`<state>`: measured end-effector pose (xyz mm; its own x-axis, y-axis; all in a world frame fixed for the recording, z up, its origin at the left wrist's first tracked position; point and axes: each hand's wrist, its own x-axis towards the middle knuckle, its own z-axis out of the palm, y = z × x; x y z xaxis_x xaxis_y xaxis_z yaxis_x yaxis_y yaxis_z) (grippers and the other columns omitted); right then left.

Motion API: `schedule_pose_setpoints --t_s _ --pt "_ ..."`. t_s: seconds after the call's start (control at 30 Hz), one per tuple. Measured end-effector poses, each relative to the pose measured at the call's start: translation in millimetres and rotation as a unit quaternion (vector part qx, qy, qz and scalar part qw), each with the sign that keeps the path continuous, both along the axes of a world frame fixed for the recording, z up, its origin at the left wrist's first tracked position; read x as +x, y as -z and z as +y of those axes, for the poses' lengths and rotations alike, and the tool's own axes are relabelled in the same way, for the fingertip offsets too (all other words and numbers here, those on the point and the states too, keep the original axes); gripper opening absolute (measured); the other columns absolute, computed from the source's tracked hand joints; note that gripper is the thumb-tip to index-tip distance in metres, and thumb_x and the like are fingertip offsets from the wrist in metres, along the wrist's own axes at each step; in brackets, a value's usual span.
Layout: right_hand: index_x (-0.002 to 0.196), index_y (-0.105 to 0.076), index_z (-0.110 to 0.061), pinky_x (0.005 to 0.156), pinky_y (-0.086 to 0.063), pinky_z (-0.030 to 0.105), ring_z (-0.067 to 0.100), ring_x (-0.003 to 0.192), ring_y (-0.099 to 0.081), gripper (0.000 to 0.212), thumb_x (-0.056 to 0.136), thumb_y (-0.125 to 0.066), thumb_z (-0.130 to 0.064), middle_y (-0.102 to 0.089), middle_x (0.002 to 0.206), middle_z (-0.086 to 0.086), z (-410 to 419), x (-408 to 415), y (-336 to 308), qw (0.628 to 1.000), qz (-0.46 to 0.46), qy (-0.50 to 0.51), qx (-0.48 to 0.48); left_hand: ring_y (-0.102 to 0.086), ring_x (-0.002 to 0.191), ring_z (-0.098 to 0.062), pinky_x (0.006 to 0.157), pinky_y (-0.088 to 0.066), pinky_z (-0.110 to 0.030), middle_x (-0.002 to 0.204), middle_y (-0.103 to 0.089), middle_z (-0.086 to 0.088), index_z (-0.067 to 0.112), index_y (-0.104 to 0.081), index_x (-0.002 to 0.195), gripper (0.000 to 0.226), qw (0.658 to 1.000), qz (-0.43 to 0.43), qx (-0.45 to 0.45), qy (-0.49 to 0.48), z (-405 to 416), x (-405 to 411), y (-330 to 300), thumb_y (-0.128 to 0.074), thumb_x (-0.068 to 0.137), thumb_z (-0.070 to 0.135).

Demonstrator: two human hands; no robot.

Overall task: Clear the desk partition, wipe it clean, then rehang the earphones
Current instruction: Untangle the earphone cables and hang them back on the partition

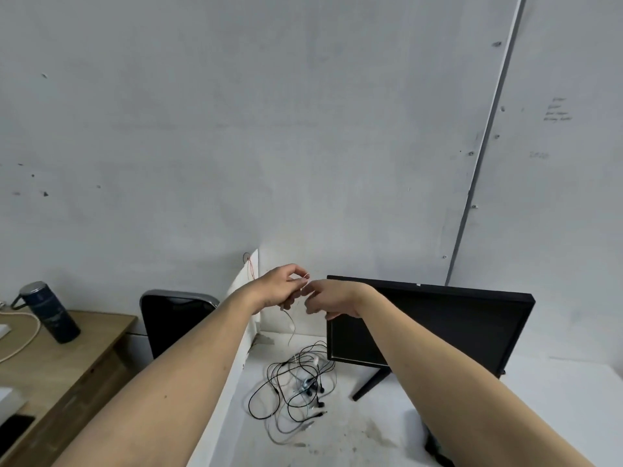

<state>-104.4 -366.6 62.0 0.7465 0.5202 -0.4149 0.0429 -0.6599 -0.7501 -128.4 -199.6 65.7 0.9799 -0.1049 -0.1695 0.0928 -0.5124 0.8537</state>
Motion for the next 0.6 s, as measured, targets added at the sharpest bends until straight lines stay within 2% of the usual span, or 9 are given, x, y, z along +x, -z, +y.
schedule_pose_setpoints --t_s 0.13,0.23,0.3,0.37,0.43,0.53,0.6 --pt "0.138 -0.045 -0.017 0.094 -0.053 0.035 0.017 0.112 -0.06 0.055 0.089 -0.068 -0.028 -0.06 0.122 0.002 4.5 -0.1 4.6 0.997 0.012 0.043 0.061 -0.043 0.051 -0.016 0.052 -0.041 -0.029 0.073 -0.055 -0.004 0.02 -0.042 0.117 0.017 1.0 -0.006 -0.009 -0.02 1.7 1.6 -5.3 -0.047 0.101 0.024" --pt "0.131 -0.045 -0.013 0.093 -0.056 0.037 0.02 0.106 -0.061 0.052 0.088 -0.07 -0.028 -0.058 0.117 0.008 5.8 4.0 -1.2 0.995 -0.016 0.084 0.042 -0.054 0.053 -0.022 0.058 -0.047 -0.035 0.078 -0.061 -0.01 0.02 -0.034 0.115 0.018 0.998 -0.027 -0.04 -0.042 3.0 7.2 -6.9 -0.041 0.1 0.014" --pt "0.131 -0.05 -0.01 0.095 -0.056 0.039 0.023 0.11 -0.059 0.049 0.089 -0.069 -0.026 -0.056 0.12 0.009 6.5 4.8 -6.1 0.996 -0.021 0.087 0.022 -0.061 0.059 -0.024 0.064 -0.054 -0.037 0.082 -0.066 -0.012 0.015 -0.046 0.108 0.015 0.996 -0.037 -0.075 -0.042 2.5 10.9 -11.4 -0.036 0.1 0.006" --pt "0.134 -0.053 -0.012 0.094 -0.054 0.036 0.024 0.119 -0.054 0.05 0.088 -0.069 -0.025 -0.054 0.129 0.008 6.5 6.4 -9.8 0.996 -0.025 0.082 0.015 -0.065 0.068 -0.023 0.076 -0.059 -0.038 0.09 -0.068 -0.016 0.007 -0.06 0.097 0.031 0.991 -0.036 -0.124 -0.042 1.5 13.7 -17.0 -0.031 0.096 -0.004" --pt "0.132 -0.058 -0.015 0.094 -0.05 0.034 0.023 0.12 -0.051 0.045 0.089 -0.067 -0.023 -0.054 0.134 0.005 7.3 8.3 -13.0 0.997 -0.006 0.065 0.033 -0.07 0.08 -0.022 0.085 -0.058 -0.035 0.096 -0.069 -0.016 0.001 -0.068 0.095 0.044 0.988 -0.037 -0.146 -0.041 -0.1 15.2 -24.0 -0.027 0.088 -0.013" --pt "0.127 -0.063 -0.015 0.105 -0.038 0.04 0.018 0.118 -0.056 0.035 0.093 -0.061 -0.023 -0.064 0.128 0.0 8.2 8.3 -18.0 0.991 0.068 0.055 0.105 -0.071 0.096 -0.017 0.087 -0.057 -0.028 0.105 -0.071 -0.006 0.008 -0.071 0.101 0.043 0.989 -0.065 -0.126 -0.045 1.4 20.6 -26.3 -0.035 0.09 -0.014" --pt "0.117 -0.068 -0.016 0.109 -0.026 0.044 0.016 0.12 -0.059 0.027 0.094 -0.061 -0.029 -0.071 0.12 -0.003 7.8 8.3 -23.8 0.989 0.077 0.038 0.125 -0.07 0.101 -0.013 0.089 -0.055 -0.027 0.106 -0.072 -0.003 0.016 -0.072 0.101 0.038 0.99 -0.097 -0.093 -0.053 5.4 23.2 -24.6 -0.046 0.091 -0.01"
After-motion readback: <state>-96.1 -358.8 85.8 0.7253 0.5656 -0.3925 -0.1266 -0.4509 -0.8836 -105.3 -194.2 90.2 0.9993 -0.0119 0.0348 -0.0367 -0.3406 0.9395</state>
